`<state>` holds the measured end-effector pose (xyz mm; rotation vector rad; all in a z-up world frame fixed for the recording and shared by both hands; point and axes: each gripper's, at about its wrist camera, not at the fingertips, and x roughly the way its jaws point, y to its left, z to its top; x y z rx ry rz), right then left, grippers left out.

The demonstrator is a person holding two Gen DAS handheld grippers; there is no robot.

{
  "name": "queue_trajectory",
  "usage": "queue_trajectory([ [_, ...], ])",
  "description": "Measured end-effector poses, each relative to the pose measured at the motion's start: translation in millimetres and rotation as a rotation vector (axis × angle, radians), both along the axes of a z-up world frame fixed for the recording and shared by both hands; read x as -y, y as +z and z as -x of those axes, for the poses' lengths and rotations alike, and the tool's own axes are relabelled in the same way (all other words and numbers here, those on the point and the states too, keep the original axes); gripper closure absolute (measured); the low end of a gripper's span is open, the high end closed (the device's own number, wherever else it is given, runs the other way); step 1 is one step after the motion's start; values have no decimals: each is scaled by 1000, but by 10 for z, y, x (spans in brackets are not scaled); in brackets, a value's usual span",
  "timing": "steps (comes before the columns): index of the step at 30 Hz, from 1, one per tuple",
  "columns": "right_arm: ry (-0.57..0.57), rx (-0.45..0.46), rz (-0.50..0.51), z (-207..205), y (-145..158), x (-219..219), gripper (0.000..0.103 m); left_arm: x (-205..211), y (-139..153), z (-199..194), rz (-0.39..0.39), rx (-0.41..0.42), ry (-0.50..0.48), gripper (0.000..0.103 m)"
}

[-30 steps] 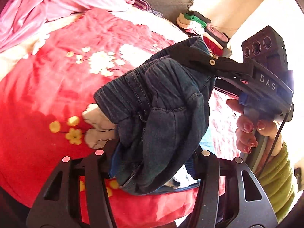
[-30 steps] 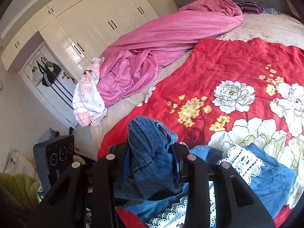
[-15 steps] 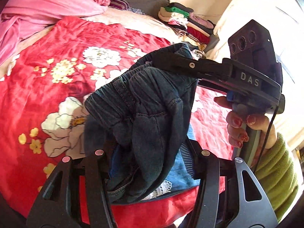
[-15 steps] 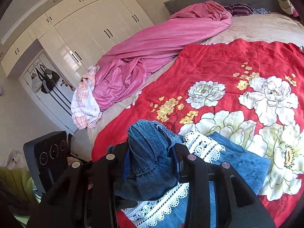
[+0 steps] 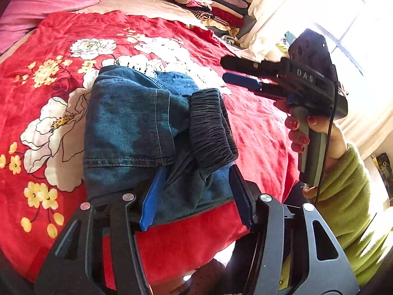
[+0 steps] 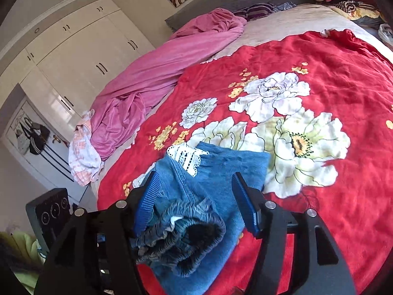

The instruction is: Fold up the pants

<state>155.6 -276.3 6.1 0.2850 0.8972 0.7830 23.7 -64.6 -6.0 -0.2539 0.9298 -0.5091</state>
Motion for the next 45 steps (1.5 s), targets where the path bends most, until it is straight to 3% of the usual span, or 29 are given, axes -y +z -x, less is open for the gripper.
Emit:
queue_trajectory([
  [3, 27, 12, 51, 151, 13, -130, 38, -117, 61, 15, -40, 43, 64, 58],
  [5, 46, 30, 111, 232, -3, -262, 27, -164, 33, -24, -80, 38, 102, 58],
  [8, 60, 53, 353, 336, -189, -439, 27, -169, -153, -92, -141, -1, 124, 58],
  [10, 88, 25, 439, 388, -355, -475, 27, -163, -285, -84, -174, -38, 115, 58],
  [13, 90, 12, 403, 433, -292, -397, 27, -173, -268, 6, -205, -13, 103, 59],
  [18, 88, 133, 316, 289, 212, -460, 26, -240, 24, 109, -214, 74, 108, 59],
  [21, 138, 131, 346, 55, 246, -709, 28, -136, 92, 122, -211, 98, 67, 64],
  [24, 197, 59, 397, -194, 74, -986, 42, 10, -23, 94, -230, 80, 26, 74],
  [29, 280, -35, 479, -280, -313, -1263, 42, 123, -256, 181, -281, 46, 4, 76],
  [31, 292, -54, 469, -240, -398, -1300, 59, 133, -267, 215, -288, 53, -8, 76],
  [32, 301, -47, 448, -205, -383, -1317, 77, 130, -268, 225, -286, 54, -11, 76],
  [33, 299, -21, 450, -163, -333, -1346, 87, 116, -269, 231, -282, 54, -13, 76],
  [35, 285, 48, 446, -110, -171, -1399, 96, 74, -274, 215, -262, 44, -8, 76],
  [39, 252, 124, 428, -231, 95, -1474, 100, 36, -254, 195, -250, 44, 13, 76],
  [45, 257, 130, 613, -365, -262, -1697, 100, 29, -263, 208, -256, 41, 19, 76],
])
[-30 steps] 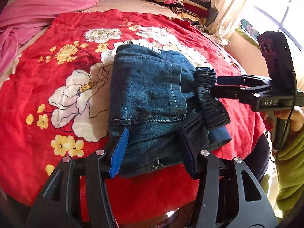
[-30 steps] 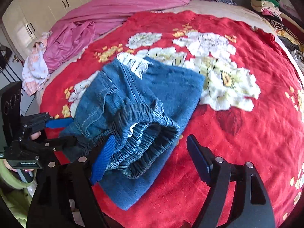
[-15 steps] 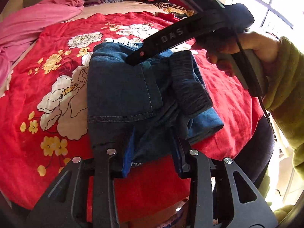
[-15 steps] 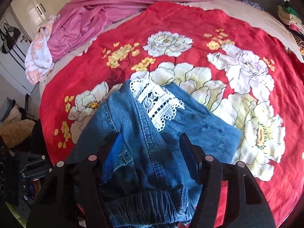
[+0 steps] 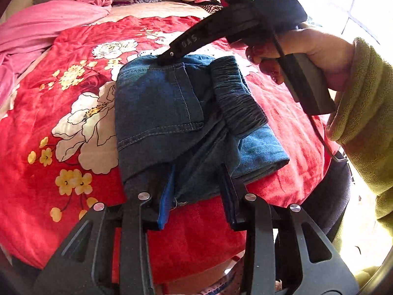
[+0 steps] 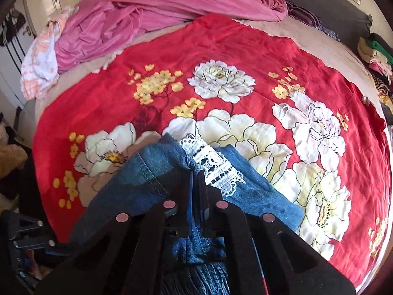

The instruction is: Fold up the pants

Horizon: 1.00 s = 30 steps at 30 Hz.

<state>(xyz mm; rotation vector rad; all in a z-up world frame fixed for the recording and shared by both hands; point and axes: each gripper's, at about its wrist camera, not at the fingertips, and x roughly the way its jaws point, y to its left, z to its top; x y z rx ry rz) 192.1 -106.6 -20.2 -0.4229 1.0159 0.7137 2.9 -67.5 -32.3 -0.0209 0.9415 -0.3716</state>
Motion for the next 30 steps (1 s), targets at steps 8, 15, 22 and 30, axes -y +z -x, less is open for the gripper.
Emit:
queue_trajectory([
  [8, -119, 4, -99, 6, 54, 230, 78, -9, -8, 2, 4, -13, 7, 76],
  [15, -182, 66, -181, 232, 423, 575, 52, -5, 2, 17, 3, -15, 17, 76],
  [22, -226, 93, -289, 634, 615, 903, 46, -9, 21, 58, 4, -14, 24, 76],
  [30, -230, 47, -237, 970, 352, 973, 46, -10, 33, 83, 0, -14, 28, 76],
])
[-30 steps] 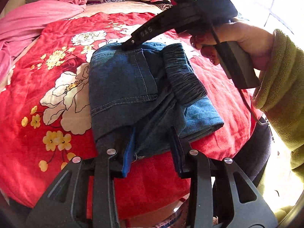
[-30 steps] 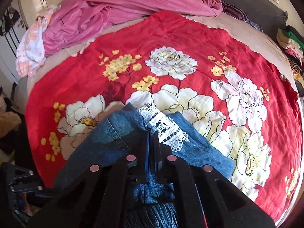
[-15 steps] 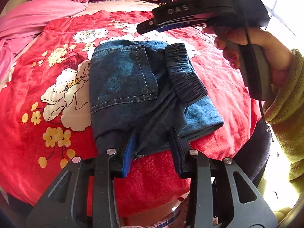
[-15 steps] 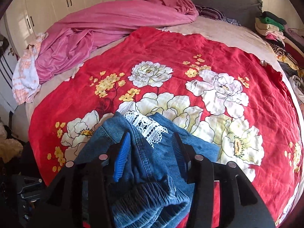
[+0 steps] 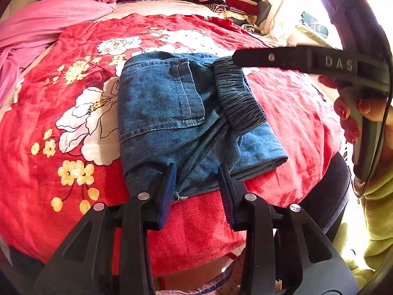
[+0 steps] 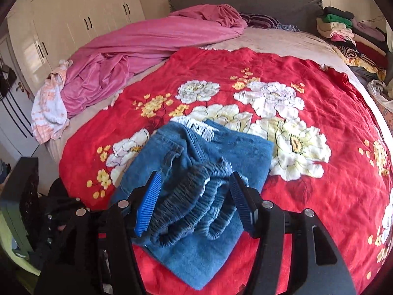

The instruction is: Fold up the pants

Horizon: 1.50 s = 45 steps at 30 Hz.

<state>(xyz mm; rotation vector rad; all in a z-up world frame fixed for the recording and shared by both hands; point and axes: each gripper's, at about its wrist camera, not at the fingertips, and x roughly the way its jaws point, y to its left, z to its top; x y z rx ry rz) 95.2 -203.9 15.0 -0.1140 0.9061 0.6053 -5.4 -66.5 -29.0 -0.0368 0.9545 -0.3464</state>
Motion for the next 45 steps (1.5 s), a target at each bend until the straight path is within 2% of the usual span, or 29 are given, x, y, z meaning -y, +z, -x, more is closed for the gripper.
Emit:
queue_trajectory([
  [3, -36, -52, 70, -18, -267, 11, 46, 0, -2, 6, -1, -1, 0, 76],
  [5, -52, -88, 42, -46, -387, 55, 46, 1, -9, 9, 0, -4, 1, 76],
  [8, -74, -95, 15, -34, -428, 105, 43, 2, -10, 10, -2, -5, 2, 76],
  [11, -84, -70, -26, 27, -323, 167, 43, 2, 16, 25, -2, 0, 3, 75],
  [13, -97, -40, -44, 97, -215, 218, 43, -10, 59, 42, 7, 6, 4, 69],
  [15, -116, -7, -68, 145, -93, 285, 41, -19, 126, 66, 12, 22, 4, 68],
  [18, -148, 53, -71, 221, 77, 384, 40, -31, 253, 109, 15, 54, 7, 67],
  [20, -172, 93, -66, 268, 166, 440, 39, -38, 346, 125, 10, 79, 11, 63],
  [21, -188, 108, -68, 285, 203, 473, 32, -45, 391, 130, 6, 91, 15, 61],
  [23, -210, 130, -72, 309, 261, 529, 25, -66, 478, 113, 3, 112, 24, 56],
  [28, -245, 155, -70, 337, 305, 602, 21, -140, 577, -2, -12, 132, 61, 48],
  [35, -269, 106, -76, 273, 122, 645, 16, -302, 516, -310, -35, 114, 124, 39],
  [45, -282, 14, -82, 142, -228, 599, 16, -541, 225, -677, -42, 49, 203, 35],
])
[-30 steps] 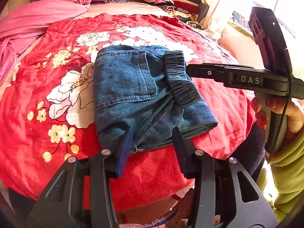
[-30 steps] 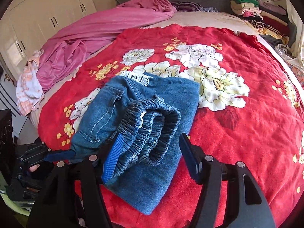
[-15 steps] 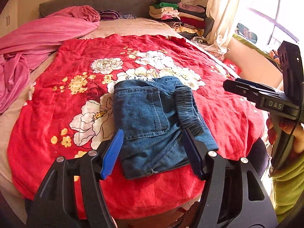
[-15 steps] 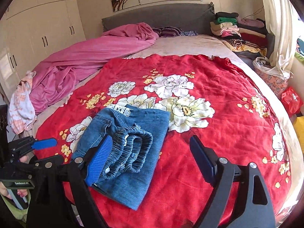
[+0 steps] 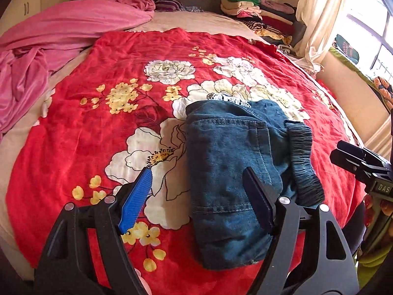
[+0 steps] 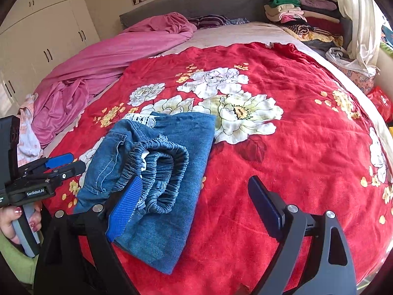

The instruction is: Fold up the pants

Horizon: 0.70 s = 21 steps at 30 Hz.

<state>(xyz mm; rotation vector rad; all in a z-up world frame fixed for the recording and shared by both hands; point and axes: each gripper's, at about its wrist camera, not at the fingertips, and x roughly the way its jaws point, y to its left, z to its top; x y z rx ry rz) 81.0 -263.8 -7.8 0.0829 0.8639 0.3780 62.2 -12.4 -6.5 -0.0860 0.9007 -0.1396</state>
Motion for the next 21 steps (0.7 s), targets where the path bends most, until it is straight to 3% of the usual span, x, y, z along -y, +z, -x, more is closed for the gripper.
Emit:
queue_trajectory([
  [16, -71, -3, -13, 12, -35, 164, 16, -37, -139, -39, 7, -25, 15, 27],
  [21, -55, -41, -47, -21, -102, 126, 16, -73, -167, -46, 16, -37, 20, 25],
])
